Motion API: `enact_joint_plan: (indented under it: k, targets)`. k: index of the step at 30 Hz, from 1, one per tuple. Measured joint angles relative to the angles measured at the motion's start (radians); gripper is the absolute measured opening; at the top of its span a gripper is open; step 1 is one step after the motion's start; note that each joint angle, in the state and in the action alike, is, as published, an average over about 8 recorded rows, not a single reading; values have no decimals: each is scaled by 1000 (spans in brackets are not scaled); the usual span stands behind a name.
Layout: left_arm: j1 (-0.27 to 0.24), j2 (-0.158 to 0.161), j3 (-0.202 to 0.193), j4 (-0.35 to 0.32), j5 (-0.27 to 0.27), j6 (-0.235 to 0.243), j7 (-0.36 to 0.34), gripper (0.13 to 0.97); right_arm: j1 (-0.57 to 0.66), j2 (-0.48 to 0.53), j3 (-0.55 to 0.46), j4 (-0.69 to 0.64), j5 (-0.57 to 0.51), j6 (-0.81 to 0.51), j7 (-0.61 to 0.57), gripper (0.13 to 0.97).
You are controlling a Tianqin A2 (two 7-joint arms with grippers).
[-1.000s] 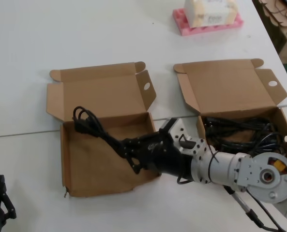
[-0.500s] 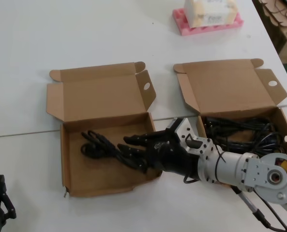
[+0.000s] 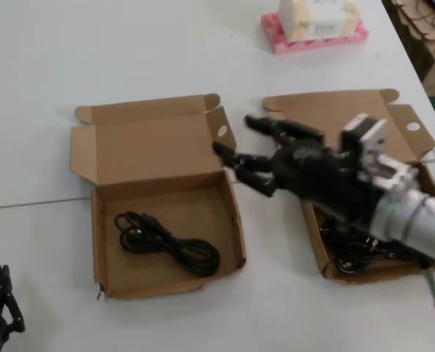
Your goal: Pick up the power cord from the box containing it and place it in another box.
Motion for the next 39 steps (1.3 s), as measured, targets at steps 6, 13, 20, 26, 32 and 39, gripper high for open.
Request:
enact_joint_plan:
  k: [6,13,20,26,32,39]
  targets:
    - [0,0,0,0,0,0,0,163,-64,12,92,54,27,7,0,319]
    - [0,0,0,0,0,0,0,254,-96,-14,100,46,35,39,0,634]
    - [0,0,0,0,0,0,0,365,-149,-44,130,46,52,77,0,789]
    - [0,0,0,0,0,0,0,472,-196,-71,157,46,66,111,0,866]
    - [0,0,0,0,0,0,0,632,-243,-98,183,46,81,145,0,921]
    - [0,0,0,0,0,0,0,701,-298,-129,214,46,98,184,0,948]
